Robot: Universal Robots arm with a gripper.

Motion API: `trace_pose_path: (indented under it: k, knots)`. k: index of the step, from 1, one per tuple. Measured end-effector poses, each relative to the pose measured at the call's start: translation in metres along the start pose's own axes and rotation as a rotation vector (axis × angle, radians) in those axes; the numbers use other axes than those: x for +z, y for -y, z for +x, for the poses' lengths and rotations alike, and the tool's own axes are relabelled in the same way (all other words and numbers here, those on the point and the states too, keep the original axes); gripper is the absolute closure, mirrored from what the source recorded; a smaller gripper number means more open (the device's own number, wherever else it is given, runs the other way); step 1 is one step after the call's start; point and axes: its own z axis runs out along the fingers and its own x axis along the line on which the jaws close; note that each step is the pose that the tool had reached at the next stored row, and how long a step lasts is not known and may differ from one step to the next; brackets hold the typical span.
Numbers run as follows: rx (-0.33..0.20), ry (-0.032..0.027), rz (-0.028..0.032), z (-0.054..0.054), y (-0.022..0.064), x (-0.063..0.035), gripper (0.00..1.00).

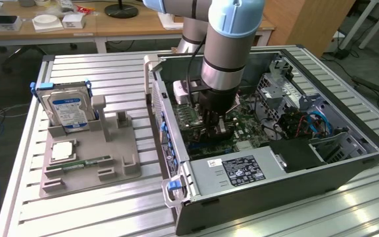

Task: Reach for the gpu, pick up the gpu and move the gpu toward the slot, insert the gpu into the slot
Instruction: 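Insert the gpu into the slot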

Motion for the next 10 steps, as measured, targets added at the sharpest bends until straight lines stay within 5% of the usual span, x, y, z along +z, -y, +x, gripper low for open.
trace_pose_path:
  k: [10]
  knots:
    - [0.001,0.0002,-0.0002,-0.0002,-0.0001,-0.0029,0.74]
